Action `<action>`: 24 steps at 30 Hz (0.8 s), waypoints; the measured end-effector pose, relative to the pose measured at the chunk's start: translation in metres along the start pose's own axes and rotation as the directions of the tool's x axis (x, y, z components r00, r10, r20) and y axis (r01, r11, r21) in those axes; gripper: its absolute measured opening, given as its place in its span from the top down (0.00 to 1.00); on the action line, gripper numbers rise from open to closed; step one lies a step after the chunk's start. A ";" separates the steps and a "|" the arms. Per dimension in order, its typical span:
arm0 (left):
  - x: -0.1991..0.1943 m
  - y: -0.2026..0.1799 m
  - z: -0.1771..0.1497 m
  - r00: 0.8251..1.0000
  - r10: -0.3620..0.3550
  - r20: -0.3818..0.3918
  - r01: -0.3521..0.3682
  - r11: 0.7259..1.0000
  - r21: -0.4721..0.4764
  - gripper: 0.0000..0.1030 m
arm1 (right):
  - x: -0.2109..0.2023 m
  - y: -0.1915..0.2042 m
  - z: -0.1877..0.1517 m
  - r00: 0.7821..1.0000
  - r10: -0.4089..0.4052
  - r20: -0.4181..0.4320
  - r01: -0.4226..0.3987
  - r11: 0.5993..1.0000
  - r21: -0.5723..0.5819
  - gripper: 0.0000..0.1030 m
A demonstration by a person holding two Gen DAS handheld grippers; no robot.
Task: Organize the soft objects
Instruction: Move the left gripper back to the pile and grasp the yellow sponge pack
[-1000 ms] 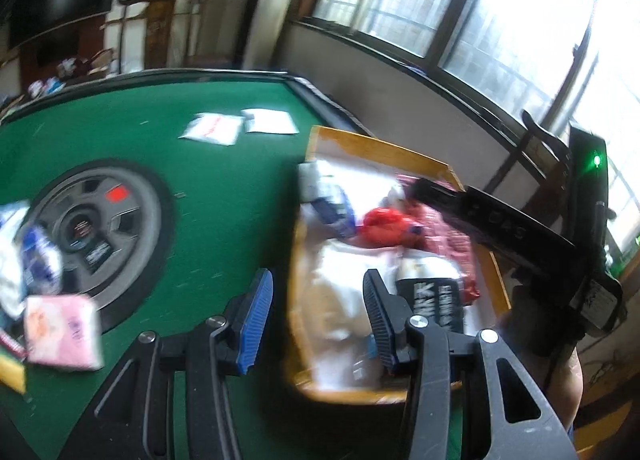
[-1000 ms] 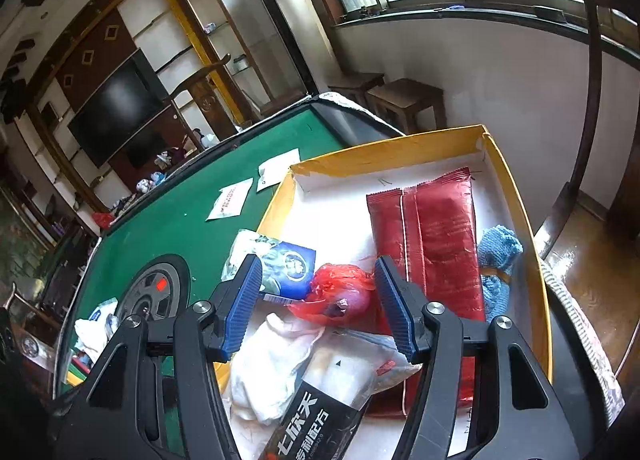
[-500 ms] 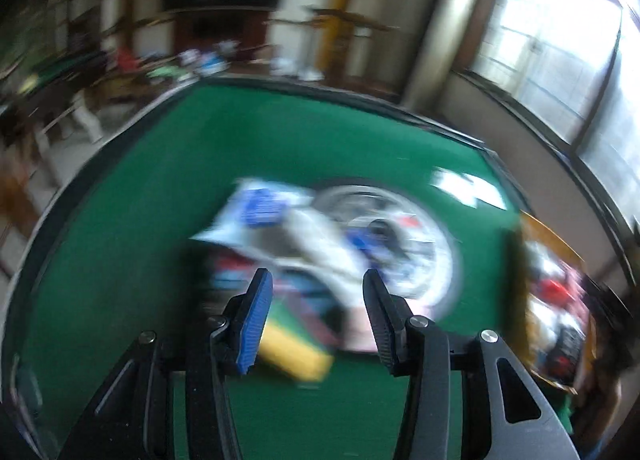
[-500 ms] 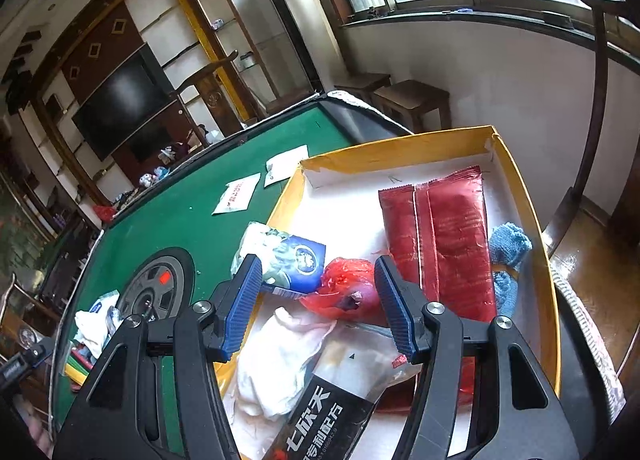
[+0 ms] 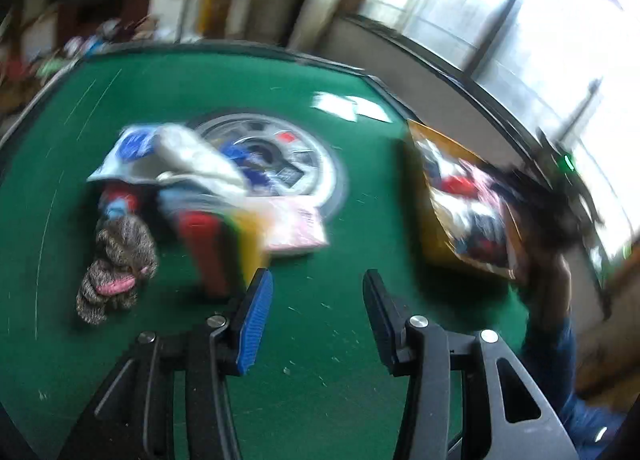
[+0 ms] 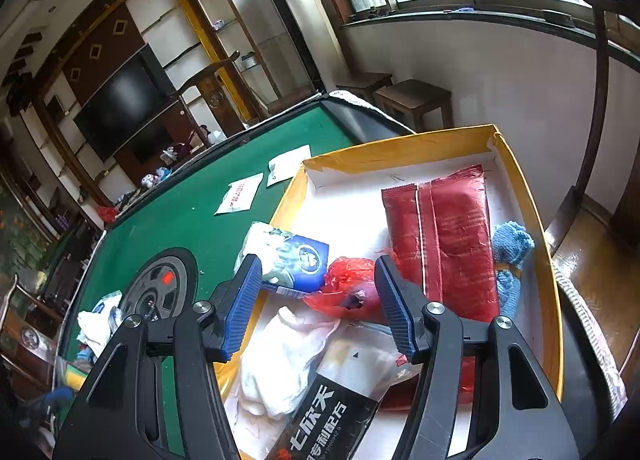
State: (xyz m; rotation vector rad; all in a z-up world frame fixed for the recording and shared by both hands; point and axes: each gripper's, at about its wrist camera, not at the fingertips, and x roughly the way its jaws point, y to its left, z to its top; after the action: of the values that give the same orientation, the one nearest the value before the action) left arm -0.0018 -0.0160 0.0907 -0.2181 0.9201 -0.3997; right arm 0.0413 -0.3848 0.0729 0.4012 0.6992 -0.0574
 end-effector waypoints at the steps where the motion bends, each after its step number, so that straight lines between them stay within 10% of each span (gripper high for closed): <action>1: -0.001 -0.003 -0.002 0.999 0.031 0.011 -0.031 0.999 0.034 0.54 | -0.001 0.001 0.000 1.000 0.000 0.000 0.000 1.000 -0.003 0.43; 14: 0.025 0.044 0.008 0.984 0.175 -0.018 -0.175 0.965 -0.195 0.53 | 0.002 0.004 -0.004 1.000 0.001 -0.015 -0.001 1.000 -0.010 0.43; 24: 0.058 0.043 0.020 0.921 0.387 -0.049 -0.390 0.910 -0.144 0.50 | -0.001 0.008 -0.006 1.000 0.009 -0.008 -0.009 1.000 -0.020 0.43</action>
State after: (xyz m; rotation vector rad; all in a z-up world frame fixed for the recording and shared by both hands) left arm 0.0563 -0.0013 0.0452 -0.1636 0.9877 0.0389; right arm 0.0387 -0.3752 0.0722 0.3852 0.7056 -0.0402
